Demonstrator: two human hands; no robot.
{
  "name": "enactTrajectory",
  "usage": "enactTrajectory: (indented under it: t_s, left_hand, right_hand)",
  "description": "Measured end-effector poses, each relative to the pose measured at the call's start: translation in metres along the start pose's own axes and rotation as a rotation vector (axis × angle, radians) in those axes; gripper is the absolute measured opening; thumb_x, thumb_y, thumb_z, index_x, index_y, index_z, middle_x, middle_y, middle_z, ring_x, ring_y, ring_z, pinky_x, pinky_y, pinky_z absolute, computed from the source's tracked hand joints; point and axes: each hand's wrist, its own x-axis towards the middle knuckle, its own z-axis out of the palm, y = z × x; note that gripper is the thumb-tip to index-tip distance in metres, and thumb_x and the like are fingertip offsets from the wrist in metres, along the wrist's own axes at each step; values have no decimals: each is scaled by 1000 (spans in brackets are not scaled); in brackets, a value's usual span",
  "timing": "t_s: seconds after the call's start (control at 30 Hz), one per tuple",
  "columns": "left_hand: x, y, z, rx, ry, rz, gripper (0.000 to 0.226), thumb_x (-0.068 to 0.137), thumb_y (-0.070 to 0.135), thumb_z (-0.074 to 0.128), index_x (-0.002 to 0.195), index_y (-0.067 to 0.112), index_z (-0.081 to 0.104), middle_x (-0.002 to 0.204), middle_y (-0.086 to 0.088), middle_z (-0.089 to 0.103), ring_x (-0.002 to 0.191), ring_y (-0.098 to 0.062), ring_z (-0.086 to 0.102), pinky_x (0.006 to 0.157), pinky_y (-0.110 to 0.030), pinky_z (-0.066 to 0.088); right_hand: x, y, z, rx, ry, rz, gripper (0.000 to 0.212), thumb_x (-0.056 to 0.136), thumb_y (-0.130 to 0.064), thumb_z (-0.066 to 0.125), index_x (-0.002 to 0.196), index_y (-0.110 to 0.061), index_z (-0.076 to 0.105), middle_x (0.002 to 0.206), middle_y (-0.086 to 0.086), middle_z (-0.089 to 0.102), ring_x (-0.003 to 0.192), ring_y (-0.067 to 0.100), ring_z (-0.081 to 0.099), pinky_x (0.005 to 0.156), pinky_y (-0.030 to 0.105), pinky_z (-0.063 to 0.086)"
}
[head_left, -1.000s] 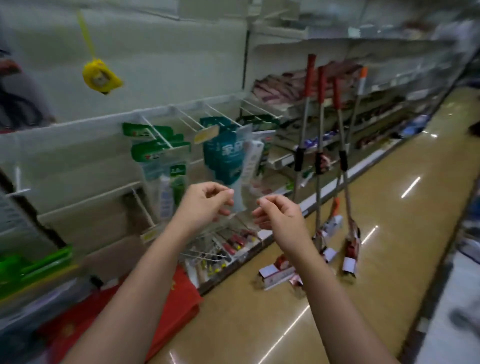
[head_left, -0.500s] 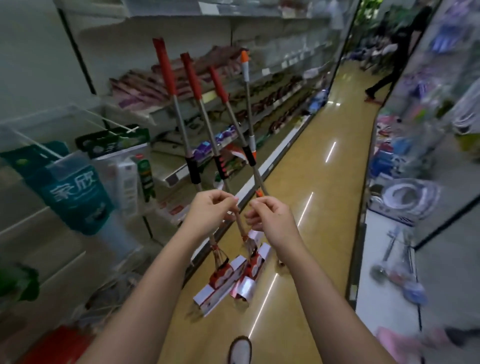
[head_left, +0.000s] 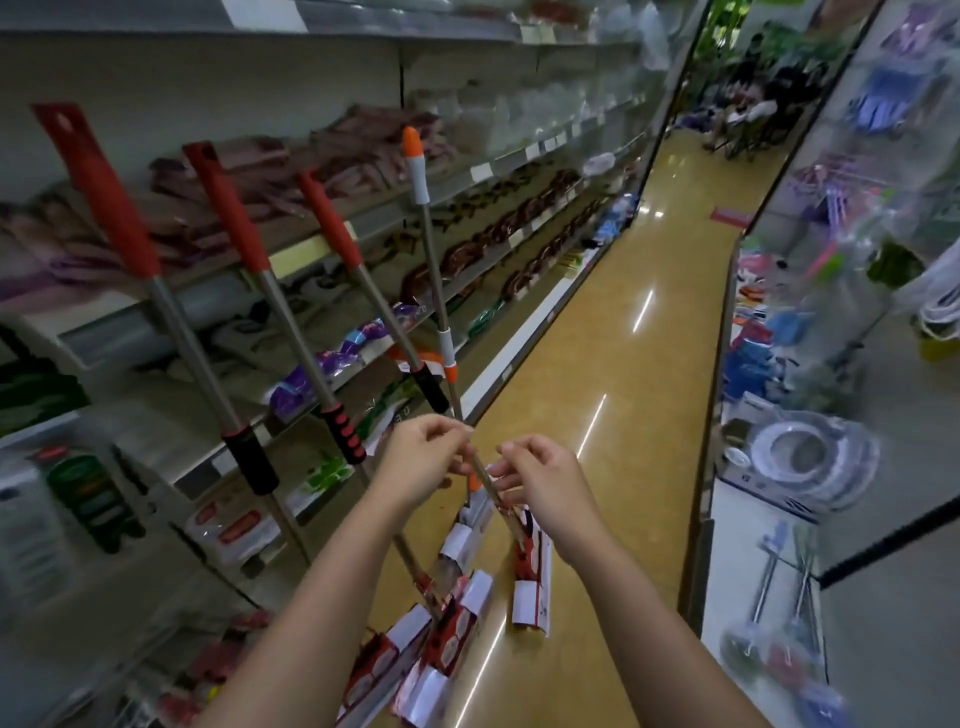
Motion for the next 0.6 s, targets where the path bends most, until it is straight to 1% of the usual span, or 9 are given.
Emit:
enactTrajectory:
  t_s: [0.2, 0.3, 0.37, 0.5, 0.53, 0.57, 0.6]
  left_hand:
    - [83, 8, 39, -60, 185, -86, 13, 92, 19, 53, 97, 13, 63, 83, -3, 67, 71, -16, 61, 63, -27, 48]
    - [117, 11, 56, -90, 286, -153, 14, 91, 18, 52, 98, 12, 63, 90, -7, 68, 77, -19, 61, 66, -30, 46]
    - [136, 11, 63, -83, 354, -199, 17, 91, 19, 53, 103, 11, 63, 97, -8, 67, 85, -20, 61, 69, -31, 46]
    - [171, 9, 59, -74, 499, -251, 33, 90, 25, 56, 118, 10, 58, 109, -6, 64, 98, -19, 59, 88, -35, 49]
    - [182, 9, 54, -87, 536, -261, 35, 90, 26, 56, 120, 9, 57, 111, -8, 64, 98, -20, 60, 89, -36, 50]
    - [193, 10, 49, -106, 570, -264, 36, 90, 26, 56, 122, 8, 56, 112, -9, 64, 96, -20, 61, 86, -35, 51]
    - [205, 10, 44, -117, 596, -269, 37, 90, 26, 55, 122, 7, 55, 113, -10, 64, 91, -18, 61, 79, -33, 52]
  right_hand:
    - [107, -2, -45, -63, -146, -17, 17, 94, -19, 47, 84, -16, 60, 76, 1, 60, 67, 11, 56, 57, 16, 46]
    - [159, -6, -64, -118, -237, 10, 16, 95, -19, 46, 86, -14, 59, 77, 2, 59, 67, 11, 54, 60, 21, 45]
    - [192, -7, -70, -157, -295, 19, 16, 94, -20, 47, 85, -15, 59, 78, 2, 59, 68, 13, 54, 63, 25, 45]
    - [244, 1, -58, -234, -401, 38, 18, 92, -18, 46, 86, -11, 61, 79, 6, 58, 74, 19, 54, 69, 36, 47]
    - [256, 2, -50, -254, -430, 34, 18, 91, -17, 46, 86, -9, 62, 79, 7, 58, 73, 20, 53, 68, 38, 46]
    - [268, 2, -42, -267, -463, 25, 17, 91, -17, 47, 87, -9, 62, 78, 8, 57, 72, 21, 52, 66, 37, 44]
    - [279, 1, -33, -282, -494, 14, 16, 91, -18, 48, 86, -10, 61, 78, 7, 56, 72, 20, 51, 65, 34, 41]
